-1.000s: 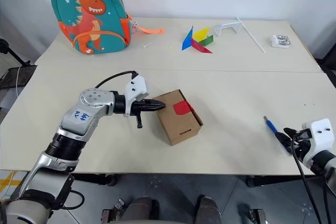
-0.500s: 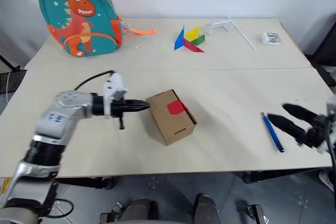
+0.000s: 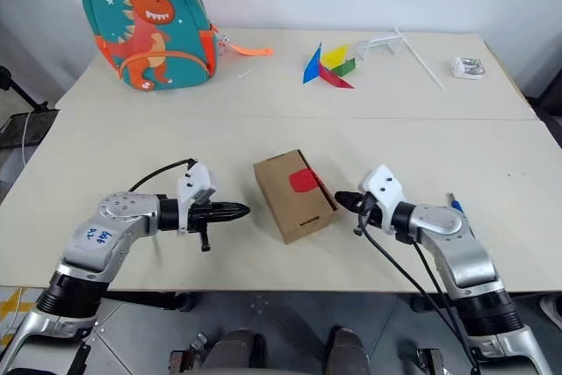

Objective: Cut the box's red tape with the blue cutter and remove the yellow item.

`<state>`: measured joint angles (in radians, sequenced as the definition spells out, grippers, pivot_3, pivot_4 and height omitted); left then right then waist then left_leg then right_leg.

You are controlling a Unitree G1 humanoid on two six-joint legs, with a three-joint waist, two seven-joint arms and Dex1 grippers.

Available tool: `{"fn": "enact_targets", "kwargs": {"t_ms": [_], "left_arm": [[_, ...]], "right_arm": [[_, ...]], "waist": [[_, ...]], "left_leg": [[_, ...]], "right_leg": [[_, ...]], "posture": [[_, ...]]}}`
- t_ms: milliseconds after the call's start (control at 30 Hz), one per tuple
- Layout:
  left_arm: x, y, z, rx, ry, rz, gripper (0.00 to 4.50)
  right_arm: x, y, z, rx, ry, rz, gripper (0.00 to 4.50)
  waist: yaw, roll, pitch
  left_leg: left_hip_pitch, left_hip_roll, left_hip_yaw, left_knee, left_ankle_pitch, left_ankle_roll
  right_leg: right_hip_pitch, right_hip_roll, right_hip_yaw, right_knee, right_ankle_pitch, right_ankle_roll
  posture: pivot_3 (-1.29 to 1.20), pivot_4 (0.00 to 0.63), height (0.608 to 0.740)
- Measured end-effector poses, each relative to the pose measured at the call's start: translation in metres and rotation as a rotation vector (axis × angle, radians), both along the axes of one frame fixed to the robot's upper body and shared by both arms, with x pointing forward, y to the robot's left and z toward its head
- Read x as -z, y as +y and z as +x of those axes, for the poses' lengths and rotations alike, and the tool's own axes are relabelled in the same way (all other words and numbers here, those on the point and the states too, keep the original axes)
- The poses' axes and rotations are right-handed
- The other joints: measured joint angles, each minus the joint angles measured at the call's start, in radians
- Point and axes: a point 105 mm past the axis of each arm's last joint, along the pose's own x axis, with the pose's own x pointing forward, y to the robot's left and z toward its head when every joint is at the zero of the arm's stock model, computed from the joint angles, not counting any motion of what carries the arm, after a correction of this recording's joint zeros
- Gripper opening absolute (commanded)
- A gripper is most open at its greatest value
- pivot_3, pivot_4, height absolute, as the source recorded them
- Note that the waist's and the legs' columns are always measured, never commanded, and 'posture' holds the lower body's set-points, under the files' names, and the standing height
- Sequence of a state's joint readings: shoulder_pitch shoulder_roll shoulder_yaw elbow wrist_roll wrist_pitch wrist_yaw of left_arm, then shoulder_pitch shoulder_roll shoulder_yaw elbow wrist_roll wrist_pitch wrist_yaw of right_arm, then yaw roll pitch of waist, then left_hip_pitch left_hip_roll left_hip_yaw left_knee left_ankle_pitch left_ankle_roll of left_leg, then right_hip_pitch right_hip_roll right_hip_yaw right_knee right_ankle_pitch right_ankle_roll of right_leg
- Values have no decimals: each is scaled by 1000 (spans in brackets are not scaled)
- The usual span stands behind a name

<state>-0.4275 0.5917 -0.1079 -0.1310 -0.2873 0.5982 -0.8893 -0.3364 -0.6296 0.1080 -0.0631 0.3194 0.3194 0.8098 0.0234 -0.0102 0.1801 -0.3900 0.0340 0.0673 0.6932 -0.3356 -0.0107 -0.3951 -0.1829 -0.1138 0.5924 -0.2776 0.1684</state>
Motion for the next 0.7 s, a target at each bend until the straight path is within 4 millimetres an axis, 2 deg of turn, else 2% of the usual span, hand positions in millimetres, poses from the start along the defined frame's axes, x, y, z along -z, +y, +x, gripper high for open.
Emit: {"fn": "enact_targets", "kwargs": {"t_ms": [167, 400, 533, 700], "left_arm": [[5, -11, 6, -13, -2, 12, 0], [11, -5, 12, -39, 5, 45, 0], [11, -5, 11, -20, 6, 50, 0], [12, -6, 8, 3, 12, 53, 0]], "right_arm": [[15, 19, -9, -61, 113, 5, 49], [6, 35, -38, -178, 166, 7, 49], [13, 36, -47, -164, 221, 2, 49], [16, 32, -46, -124, 231, -6, 49]], "waist": [[-3, 0, 0], [2, 0, 0], [2, 0, 0], [1, 0, 0]], "left_leg": [[0, 0, 0, 0, 0, 0], [0, 0, 0, 0, 0, 0], [0, 0, 0, 0, 0, 0], [0, 0, 0, 0, 0, 0]], "right_leg": [[0, 0, 0, 0, 0, 0], [0, 0, 0, 0, 0, 0], [0, 0, 0, 0, 0, 0], [0, 0, 0, 0, 0, 0]], "posture": [[0, 150, 740], [0, 150, 740], [0, 150, 740], [0, 150, 740]]}}
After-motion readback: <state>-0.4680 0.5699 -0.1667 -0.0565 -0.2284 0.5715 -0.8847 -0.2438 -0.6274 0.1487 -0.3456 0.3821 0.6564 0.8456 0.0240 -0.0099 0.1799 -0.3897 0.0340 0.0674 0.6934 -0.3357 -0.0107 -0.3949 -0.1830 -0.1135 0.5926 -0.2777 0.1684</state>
